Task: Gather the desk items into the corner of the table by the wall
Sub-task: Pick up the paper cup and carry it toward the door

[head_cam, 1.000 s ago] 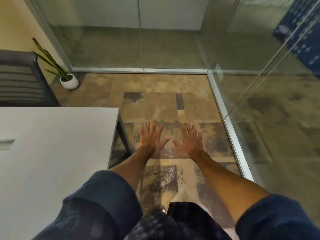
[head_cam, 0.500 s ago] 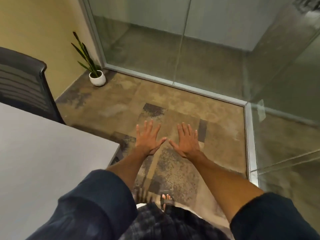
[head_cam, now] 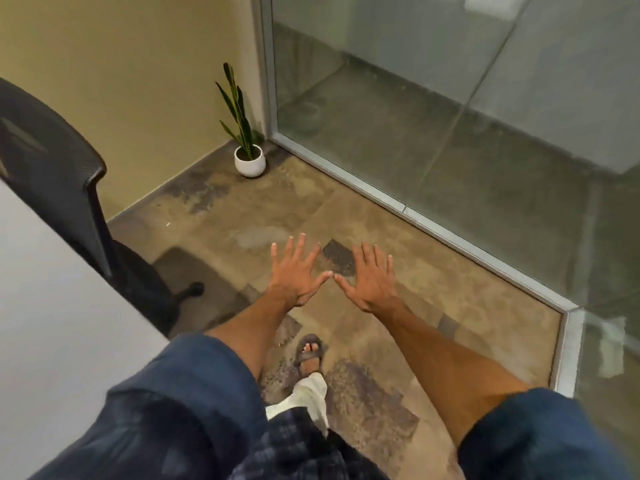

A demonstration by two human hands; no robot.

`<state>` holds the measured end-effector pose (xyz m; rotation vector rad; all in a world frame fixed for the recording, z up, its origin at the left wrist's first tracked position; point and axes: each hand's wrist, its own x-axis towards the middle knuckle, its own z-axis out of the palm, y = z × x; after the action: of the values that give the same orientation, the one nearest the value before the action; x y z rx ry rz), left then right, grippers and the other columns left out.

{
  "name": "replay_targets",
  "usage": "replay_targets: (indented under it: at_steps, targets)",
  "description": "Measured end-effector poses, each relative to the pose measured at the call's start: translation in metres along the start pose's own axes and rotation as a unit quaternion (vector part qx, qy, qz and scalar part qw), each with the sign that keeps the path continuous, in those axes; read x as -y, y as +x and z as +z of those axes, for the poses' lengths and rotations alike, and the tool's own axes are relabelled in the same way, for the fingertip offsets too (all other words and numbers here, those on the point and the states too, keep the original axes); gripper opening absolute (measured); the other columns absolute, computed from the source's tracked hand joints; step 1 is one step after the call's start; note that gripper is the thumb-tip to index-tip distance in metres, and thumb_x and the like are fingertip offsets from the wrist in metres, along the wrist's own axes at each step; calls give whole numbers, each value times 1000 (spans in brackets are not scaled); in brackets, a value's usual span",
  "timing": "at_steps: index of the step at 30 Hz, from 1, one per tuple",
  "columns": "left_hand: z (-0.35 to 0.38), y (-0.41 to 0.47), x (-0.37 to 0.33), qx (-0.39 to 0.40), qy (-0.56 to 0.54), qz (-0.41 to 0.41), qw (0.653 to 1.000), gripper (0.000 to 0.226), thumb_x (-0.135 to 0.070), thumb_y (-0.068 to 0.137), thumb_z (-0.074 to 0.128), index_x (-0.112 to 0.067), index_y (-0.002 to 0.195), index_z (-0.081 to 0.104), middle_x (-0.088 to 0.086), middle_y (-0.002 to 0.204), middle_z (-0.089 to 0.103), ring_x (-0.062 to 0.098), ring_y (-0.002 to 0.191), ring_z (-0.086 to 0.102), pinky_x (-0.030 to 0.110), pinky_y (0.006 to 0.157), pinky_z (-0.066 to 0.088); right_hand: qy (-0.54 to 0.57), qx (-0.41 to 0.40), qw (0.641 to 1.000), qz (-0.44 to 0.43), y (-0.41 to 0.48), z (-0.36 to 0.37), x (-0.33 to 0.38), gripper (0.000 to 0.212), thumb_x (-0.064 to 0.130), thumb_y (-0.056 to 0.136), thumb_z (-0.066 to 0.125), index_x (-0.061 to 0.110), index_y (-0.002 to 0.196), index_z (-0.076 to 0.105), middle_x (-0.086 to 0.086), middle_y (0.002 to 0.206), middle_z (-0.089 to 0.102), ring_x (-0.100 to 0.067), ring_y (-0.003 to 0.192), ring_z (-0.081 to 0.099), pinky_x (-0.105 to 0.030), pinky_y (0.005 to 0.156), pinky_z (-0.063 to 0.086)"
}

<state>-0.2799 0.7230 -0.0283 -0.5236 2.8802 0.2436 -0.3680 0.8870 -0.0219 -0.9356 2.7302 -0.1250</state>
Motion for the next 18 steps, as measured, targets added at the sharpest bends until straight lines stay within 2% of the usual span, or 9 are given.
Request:
replay_targets:
  at_steps: [8,18]
  targets:
    - [-36,137,83,-17,-35,-104,994,76,-73,90,14,-33,154,3,7,163,-4,31,149,-3,58,114,-9,1,16,997,-79,183,-34,36,85,68,91,30,19,156,6,-5,164,0,-28,151,-2,-53,121,2]
    - [-80,253,186,-43,-70,-225,971,78,-75,88,8,-34,153,2,7,162,-9,32,149,-8,57,111,-16,-35,27,977,-210,387,-63,114,87,72,89,27,20,155,7,-6,164,3,-28,151,1,-53,120,3]
